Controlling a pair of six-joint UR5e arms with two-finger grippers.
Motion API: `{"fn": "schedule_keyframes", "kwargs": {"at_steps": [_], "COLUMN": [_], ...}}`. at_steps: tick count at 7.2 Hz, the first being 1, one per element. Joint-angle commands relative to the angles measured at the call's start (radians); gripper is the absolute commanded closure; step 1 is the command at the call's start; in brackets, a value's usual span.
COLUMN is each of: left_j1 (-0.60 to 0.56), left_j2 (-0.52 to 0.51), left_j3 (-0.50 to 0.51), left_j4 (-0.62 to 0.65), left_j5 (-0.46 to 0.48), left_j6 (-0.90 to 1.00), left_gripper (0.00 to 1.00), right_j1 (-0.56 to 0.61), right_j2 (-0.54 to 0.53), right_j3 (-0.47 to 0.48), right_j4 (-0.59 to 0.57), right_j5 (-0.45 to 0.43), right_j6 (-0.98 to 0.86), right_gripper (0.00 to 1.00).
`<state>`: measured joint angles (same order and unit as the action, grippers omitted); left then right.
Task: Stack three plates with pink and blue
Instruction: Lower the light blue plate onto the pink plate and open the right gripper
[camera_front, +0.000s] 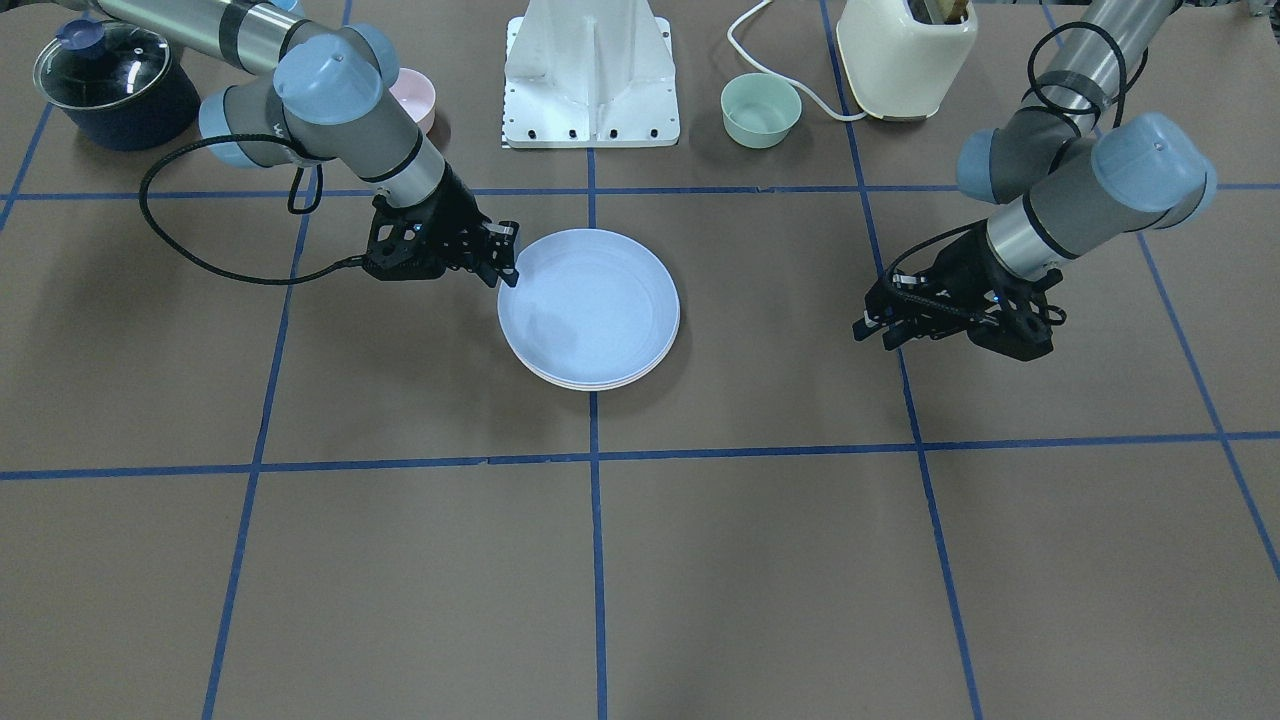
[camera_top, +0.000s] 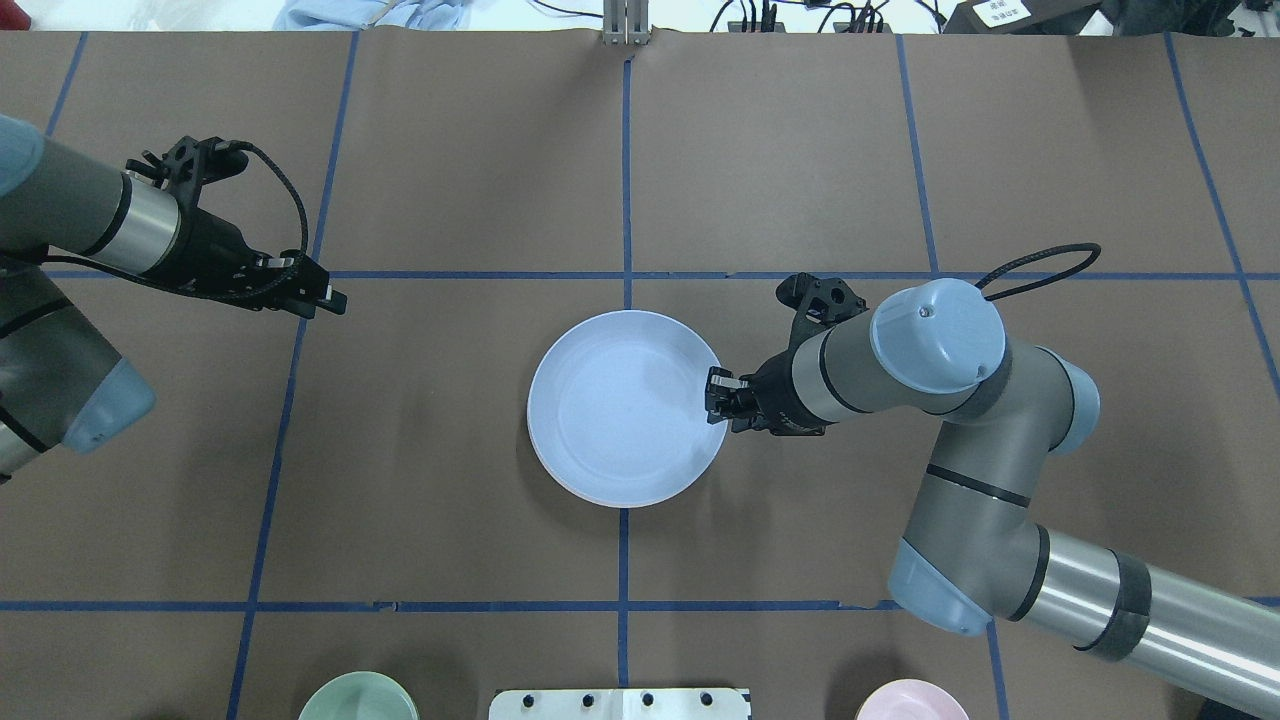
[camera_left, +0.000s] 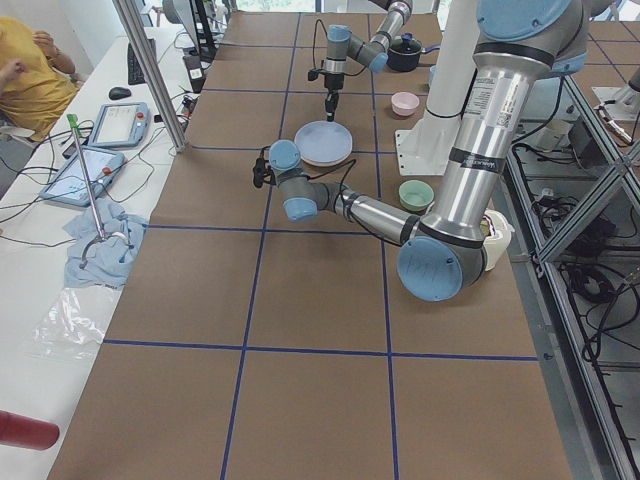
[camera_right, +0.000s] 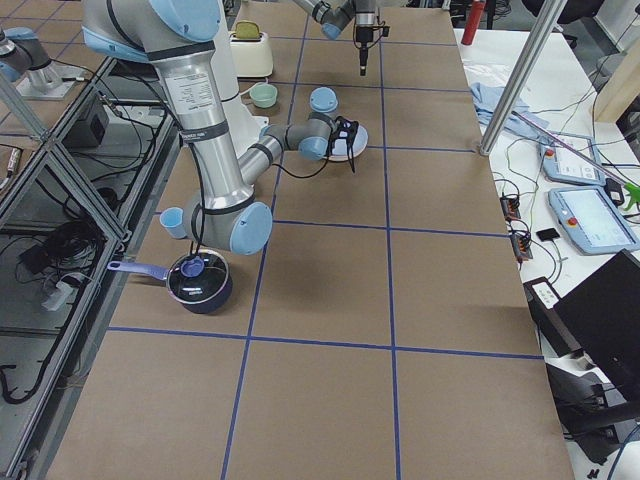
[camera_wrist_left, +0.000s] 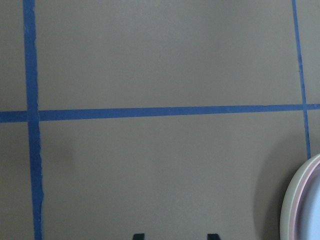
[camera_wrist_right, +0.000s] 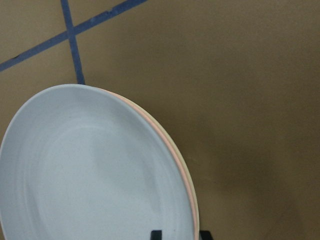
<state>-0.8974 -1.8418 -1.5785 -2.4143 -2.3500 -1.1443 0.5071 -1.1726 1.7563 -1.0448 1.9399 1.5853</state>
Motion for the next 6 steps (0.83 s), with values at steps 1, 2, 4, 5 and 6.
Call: {"fn": "schedule_keyframes", "kwargs": {"at_steps": [1, 2, 4, 5, 6], "left_j1": [-0.001, -0.003, -0.041, -0.093, -0.150], "left_j2": [0.001, 0.001, 0.044, 0.084, 0.122], "left_j3": [-0.003, -0.003, -0.009, -0.011, -0.008], "left_j4": [0.000, -0.002, 0.000, 0.001, 0.004], "left_j5": [-0.002, -0.002, 0.000, 0.000, 0.002], "left_j6": [0.000, 0.000, 0.129, 0.241, 0.364], "left_gripper": [0.47, 0.47, 0.47, 0.47, 0.47], "right_j1": [-0.001, 0.011, 0.098, 0.158, 0.216], "right_j2": [0.028, 0.022, -0.028, -0.063, -0.114], "right_j3": [0.003, 0.006, 0.014, 0.015, 0.015], "right_j4": [-0.055, -0.058, -0.063, -0.063, -0.063], "right_j5": [-0.007, 0.001, 0.046, 0.098, 0.141], "right_j6": [-0.002, -0.004, -0.048, -0.144, -0.234], "right_gripper": [0.00, 0.00, 0.00, 0.00, 0.00]}}
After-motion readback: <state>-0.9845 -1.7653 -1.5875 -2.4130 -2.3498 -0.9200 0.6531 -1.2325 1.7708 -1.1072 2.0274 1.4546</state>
